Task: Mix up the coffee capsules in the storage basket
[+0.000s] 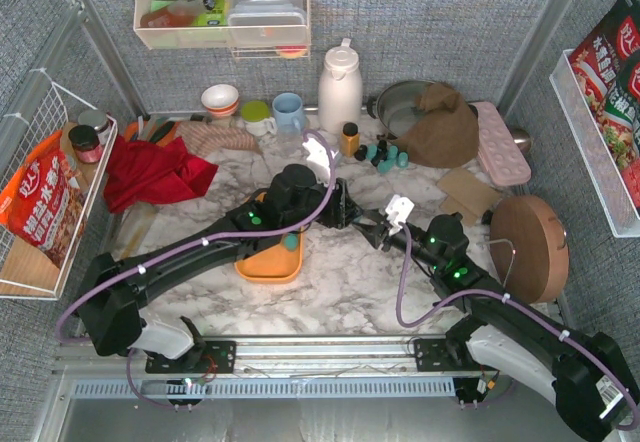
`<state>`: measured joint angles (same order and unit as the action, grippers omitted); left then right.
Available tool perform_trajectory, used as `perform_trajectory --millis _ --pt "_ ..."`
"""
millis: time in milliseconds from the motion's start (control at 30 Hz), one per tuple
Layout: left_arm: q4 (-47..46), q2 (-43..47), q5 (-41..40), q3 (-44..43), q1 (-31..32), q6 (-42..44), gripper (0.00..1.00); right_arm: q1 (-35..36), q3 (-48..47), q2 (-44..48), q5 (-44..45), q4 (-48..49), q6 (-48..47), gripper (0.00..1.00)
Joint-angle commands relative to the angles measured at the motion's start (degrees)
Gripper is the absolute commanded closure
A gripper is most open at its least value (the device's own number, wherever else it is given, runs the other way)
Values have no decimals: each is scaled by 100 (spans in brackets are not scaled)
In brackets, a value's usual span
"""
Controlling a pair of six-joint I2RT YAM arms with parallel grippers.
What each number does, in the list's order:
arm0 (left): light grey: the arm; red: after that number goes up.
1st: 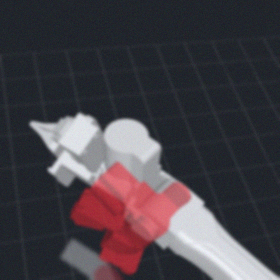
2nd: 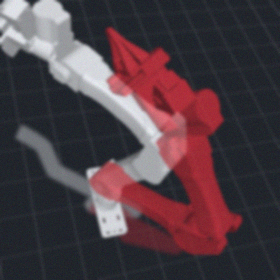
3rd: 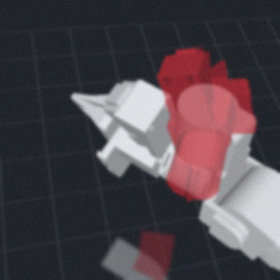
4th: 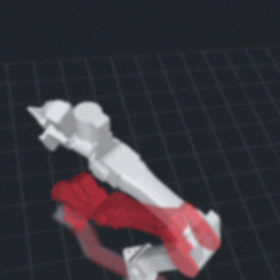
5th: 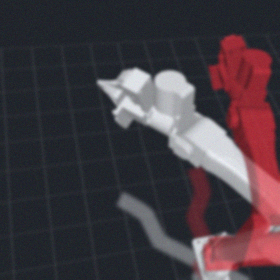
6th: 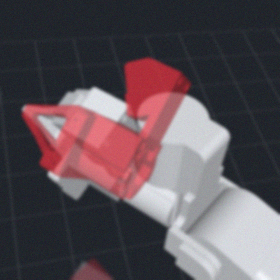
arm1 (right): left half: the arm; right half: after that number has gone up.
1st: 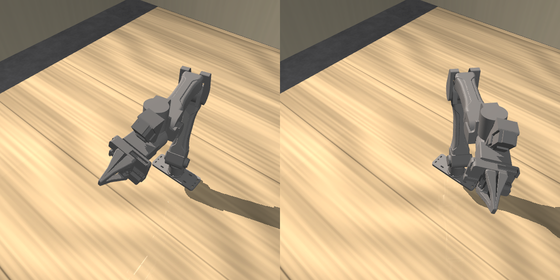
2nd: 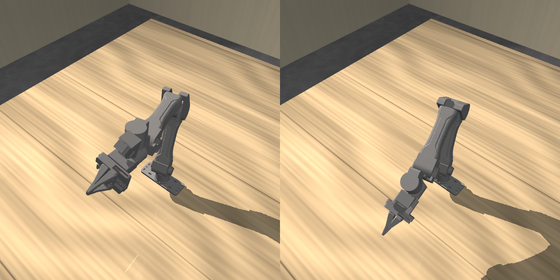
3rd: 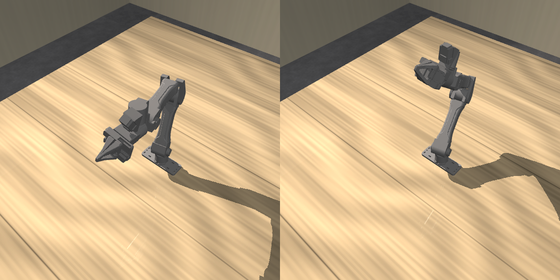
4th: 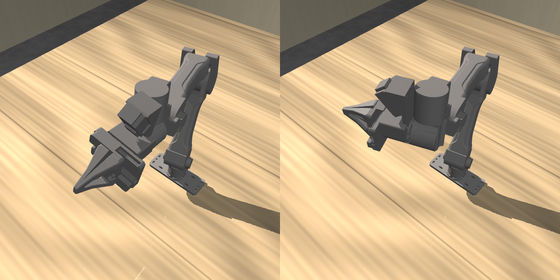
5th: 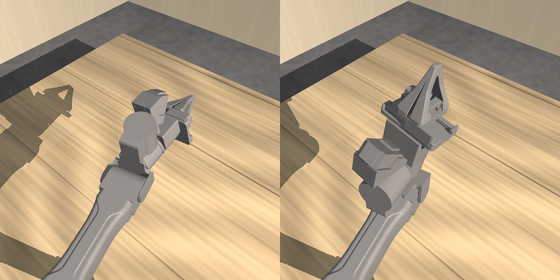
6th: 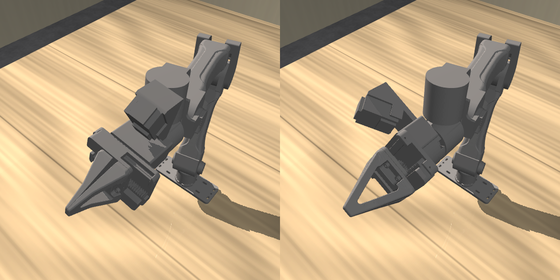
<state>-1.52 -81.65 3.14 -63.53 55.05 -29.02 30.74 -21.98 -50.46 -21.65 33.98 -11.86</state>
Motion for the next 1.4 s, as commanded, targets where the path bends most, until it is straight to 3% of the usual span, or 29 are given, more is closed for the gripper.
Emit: perform_trajectory --millis 0,200,333,500,767,1067,1367 --pt "112 102 -235 -27 6 -38 55 18 -46 40 91 83 -23 61" --pt "228 299 -580 76 6 -91 57 17 -53 79 235 44 -18 41" --pt "635 431 -1047 51 -18 -23 57 15 -102 121 424 -178 -91 35" --pt "1294 853 -1900 280 -319 18 57 11 -113 85 766 -248 -94 33" --pt "1560 1553 -1857 1234 -1275 -216 57 6 -172 79 1399 -434 -67 32" --pt "1183 1298 -1954 1913 -1435 -339 57 2 -153 80 1525 -436 -57 31" --pt "174 852 -1919 2515 -1432 -429 56 2 -139 36 1584 -400 -79 31"
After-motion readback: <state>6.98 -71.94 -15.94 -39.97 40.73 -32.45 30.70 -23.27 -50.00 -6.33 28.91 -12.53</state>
